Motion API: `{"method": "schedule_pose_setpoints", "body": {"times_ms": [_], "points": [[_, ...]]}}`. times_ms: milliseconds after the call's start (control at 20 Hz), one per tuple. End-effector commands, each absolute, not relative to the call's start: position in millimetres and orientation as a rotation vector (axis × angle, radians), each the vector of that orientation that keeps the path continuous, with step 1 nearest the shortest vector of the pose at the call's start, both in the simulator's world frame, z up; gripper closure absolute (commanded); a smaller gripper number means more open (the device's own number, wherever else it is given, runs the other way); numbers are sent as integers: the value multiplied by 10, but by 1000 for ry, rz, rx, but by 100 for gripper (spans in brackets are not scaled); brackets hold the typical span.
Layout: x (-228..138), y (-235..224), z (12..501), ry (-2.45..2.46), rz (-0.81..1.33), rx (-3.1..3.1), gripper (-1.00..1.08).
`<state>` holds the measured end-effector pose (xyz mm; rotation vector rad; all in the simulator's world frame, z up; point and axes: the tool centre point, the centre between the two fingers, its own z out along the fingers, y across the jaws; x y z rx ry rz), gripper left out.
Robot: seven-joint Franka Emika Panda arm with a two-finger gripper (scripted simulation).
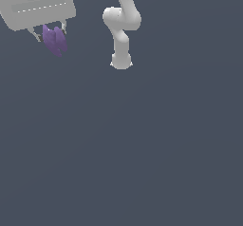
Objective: Pick up the object and move it to a goal position.
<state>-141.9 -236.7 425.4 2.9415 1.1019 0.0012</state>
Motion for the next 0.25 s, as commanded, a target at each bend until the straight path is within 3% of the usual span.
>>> {"method": "schedule_pose_setpoints", "body": {"times_ms": [0,200], "points": [[-1422,-2378,4277,1103,0,2942,108],[-1410,-2372,4255,1103,0,2942,108]]}}
